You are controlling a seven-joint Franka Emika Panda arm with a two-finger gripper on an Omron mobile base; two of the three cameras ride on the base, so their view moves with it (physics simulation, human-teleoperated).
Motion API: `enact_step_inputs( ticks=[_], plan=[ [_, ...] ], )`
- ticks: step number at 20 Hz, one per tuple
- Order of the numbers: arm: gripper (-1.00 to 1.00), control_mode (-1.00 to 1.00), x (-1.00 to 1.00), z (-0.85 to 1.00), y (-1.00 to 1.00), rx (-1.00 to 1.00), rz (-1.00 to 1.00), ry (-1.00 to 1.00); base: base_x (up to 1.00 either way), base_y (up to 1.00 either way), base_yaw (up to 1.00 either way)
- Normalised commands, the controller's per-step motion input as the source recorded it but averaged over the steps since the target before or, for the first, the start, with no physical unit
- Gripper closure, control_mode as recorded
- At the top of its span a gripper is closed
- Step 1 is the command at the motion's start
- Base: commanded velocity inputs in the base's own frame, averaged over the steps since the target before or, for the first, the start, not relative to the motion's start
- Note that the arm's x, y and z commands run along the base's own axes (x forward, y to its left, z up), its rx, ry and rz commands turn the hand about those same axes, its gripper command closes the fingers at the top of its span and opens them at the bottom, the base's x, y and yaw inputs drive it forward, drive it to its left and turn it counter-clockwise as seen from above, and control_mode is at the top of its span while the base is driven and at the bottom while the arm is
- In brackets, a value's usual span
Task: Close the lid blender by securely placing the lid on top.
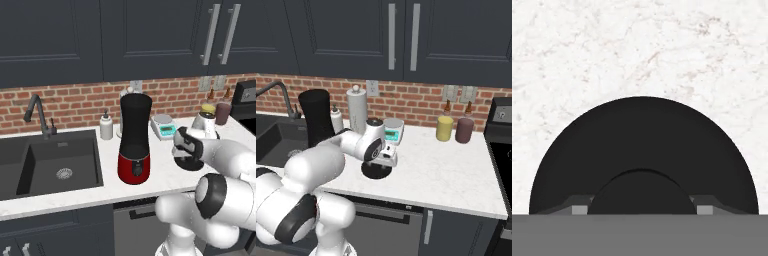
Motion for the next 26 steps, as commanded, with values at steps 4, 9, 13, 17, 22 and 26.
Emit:
enact_step_inputs(
  ticks=[4,9,13,17,22,26],
  plan=[
    [1.00,-1.00,-0.56,1.00,-0.03,0.00,0.00,-0.08,0.00,0.00,0.00],
    [1.00,-1.00,-0.57,1.00,-0.03,0.00,0.00,0.00,0.00,0.00,0.00],
    [1.00,-1.00,-0.55,1.00,0.03,0.00,0.00,-0.02,0.00,0.00,0.00],
    [1.00,-1.00,-0.39,1.00,0.35,0.00,0.00,-0.05,0.00,0.00,0.00],
    [1.00,-1.00,-0.17,1.00,0.51,0.00,0.03,-0.08,0.00,0.00,0.00],
    [1.00,-1.00,-0.05,1.00,0.58,0.00,0.08,-0.10,0.00,0.00,0.00]
  ],
)
